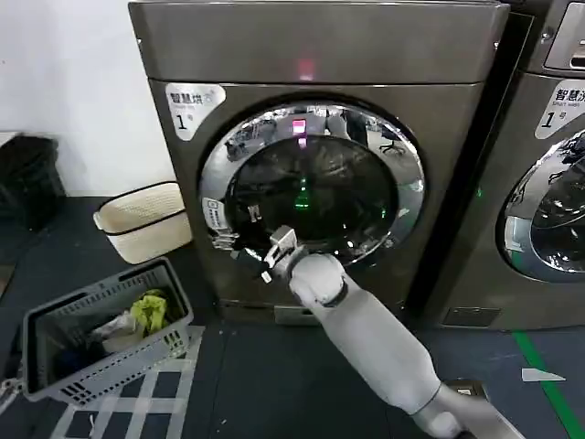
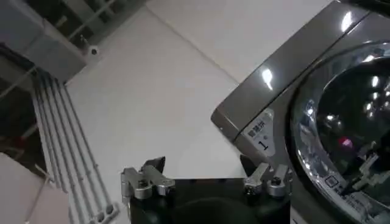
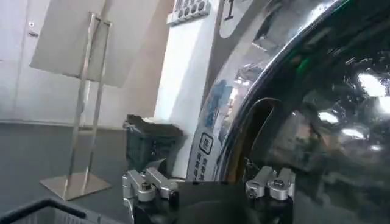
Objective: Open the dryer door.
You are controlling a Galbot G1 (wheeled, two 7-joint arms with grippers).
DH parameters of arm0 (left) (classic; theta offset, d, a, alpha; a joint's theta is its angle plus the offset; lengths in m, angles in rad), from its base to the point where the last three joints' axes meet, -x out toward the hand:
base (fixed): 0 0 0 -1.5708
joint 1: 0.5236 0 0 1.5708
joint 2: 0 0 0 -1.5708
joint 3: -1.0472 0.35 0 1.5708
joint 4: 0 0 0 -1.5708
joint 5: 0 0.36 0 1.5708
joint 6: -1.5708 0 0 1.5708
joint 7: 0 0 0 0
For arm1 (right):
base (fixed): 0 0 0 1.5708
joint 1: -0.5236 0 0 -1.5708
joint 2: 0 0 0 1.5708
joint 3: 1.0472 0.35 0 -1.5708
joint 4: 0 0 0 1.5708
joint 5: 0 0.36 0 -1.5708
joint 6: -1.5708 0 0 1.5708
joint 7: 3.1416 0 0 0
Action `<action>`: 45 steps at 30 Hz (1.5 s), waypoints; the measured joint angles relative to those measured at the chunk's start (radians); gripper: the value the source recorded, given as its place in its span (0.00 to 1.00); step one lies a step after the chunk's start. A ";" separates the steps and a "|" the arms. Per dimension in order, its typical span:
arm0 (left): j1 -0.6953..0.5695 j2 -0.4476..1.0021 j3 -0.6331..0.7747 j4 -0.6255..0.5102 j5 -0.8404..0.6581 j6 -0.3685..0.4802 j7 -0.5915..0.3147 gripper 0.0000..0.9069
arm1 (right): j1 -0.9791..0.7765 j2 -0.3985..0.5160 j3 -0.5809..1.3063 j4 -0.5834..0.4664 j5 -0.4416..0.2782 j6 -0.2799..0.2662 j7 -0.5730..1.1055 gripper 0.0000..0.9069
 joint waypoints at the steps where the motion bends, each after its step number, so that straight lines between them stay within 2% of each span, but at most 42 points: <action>1: 0.001 0.000 0.000 0.000 0.000 -0.001 0.000 1.00 | 0.003 0.001 -0.003 -0.006 0.000 0.001 -0.005 1.00; 13: 0.004 -0.001 0.000 0.009 0.005 -0.010 0.000 1.00 | 0.023 0.009 -0.009 -0.068 0.013 0.045 -0.079 1.00; 25: 0.006 -0.002 0.000 0.010 0.005 -0.013 -0.001 1.00 | 0.022 -0.026 -0.020 -0.039 0.087 0.056 -0.176 1.00; 32: 0.004 -0.001 -0.001 0.010 0.005 -0.013 -0.001 1.00 | 0.005 -0.069 -0.022 0.020 0.154 0.045 -0.265 1.00; 40: -0.001 0.005 0.003 0.014 0.005 -0.005 0.006 1.00 | -0.019 -0.140 -0.032 0.136 0.241 0.012 -0.303 1.00; 45: -0.027 0.032 -0.019 0.038 -0.003 0.059 0.014 1.00 | -0.034 -0.185 -0.035 0.201 0.268 0.000 -0.306 1.00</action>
